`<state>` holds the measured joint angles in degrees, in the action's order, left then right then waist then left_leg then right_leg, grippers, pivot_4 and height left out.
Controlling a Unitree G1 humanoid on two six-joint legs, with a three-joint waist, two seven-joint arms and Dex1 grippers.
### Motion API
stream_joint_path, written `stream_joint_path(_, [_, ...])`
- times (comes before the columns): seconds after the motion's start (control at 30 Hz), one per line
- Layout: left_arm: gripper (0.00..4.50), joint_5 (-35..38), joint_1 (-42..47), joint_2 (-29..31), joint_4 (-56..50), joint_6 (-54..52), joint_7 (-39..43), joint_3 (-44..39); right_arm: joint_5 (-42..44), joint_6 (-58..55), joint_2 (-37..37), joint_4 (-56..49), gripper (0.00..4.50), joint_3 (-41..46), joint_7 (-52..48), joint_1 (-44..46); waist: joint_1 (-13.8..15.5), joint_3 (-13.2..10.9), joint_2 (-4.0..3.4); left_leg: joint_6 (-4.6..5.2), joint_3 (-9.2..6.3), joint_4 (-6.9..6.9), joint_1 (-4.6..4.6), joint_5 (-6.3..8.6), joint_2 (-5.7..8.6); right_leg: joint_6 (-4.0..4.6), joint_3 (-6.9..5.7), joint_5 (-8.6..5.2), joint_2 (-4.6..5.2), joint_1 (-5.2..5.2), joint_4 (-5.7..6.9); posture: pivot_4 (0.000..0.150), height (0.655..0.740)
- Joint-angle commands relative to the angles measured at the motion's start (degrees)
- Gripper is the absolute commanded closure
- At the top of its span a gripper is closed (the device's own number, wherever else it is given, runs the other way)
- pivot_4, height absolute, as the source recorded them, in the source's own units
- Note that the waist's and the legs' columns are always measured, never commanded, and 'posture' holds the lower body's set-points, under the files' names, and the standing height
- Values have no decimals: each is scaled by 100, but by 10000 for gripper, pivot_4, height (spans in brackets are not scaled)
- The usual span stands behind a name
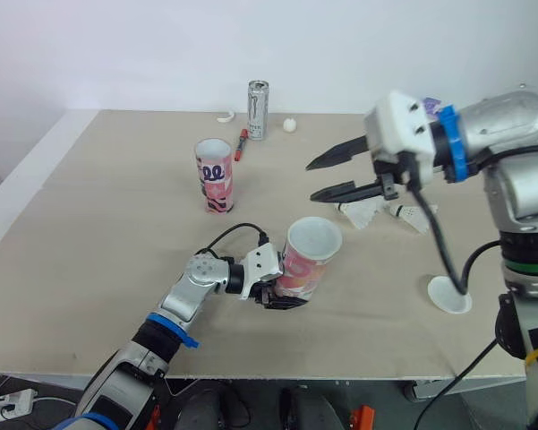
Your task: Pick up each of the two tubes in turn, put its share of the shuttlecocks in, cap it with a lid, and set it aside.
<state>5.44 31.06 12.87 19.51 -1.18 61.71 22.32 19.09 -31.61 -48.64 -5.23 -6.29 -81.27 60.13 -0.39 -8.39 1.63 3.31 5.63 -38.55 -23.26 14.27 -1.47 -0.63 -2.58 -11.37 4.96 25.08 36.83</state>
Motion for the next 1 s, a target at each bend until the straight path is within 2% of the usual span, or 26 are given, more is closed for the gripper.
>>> stream_joint_path(0.03, [9997,-392,-210,208,440,-281,-70,217,604,-739,-252,-577,25410,548,202,-300,38,0,0,-2,-1,1,0,1,-4,-2,-42,-1,20,-2,-5,1500,7400])
stream_joint_path(0.1, [9997,-386,-203,210,452,-257,-70,214,837,-1047,-457,-981,30674,572,172,-657,73,0,0,-8,0,1,0,5,-15,-9,-88,-6,41,-5,-13,1500,7400])
stream_joint_path(0.17, [9997,-379,-194,213,463,-237,-62,216,1045,-1426,-460,-1214,40860,641,423,-818,77,-1,-3,-12,-10,1,-4,7,-23,-20,-111,-12,41,-4,-18,1500,7400])
stream_joint_path(0.2, [9997,-380,-191,212,468,-227,-61,216,1142,-1631,-431,-1282,44504,676,577,-848,77,-6,-14,-13,-9,1,-3,7,-26,-20,-117,-12,42,-5,-18,1500,7400])
stream_joint_path(0.5, [9997,-388,-193,210,464,-222,-59,231,1237,-2251,-550,-1637,44504,229,1124,-935,80,-9,-17,-13,-23,1,-6,7,-26,-23,-157,-9,40,-9,-30,1500,7400])
stream_joint_path(0.77, [9997,-388,-204,195,454,-234,-96,227,909,-2345,-758,-1604,44504,-718,891,-459,79,-11,-20,-13,-37,1,-10,7,-28,-25,-184,-8,45,-7,-42,1500,7400])
stream_joint_path(1.0, [9997,-379,-222,188,434,-270,-122,223,635,-2123,-936,-1581,44504,-1103,603,-348,81,-12,-22,-25,-51,2,-11,14,-35,-25,-215,-8,51,-9,-65,1500,7400])
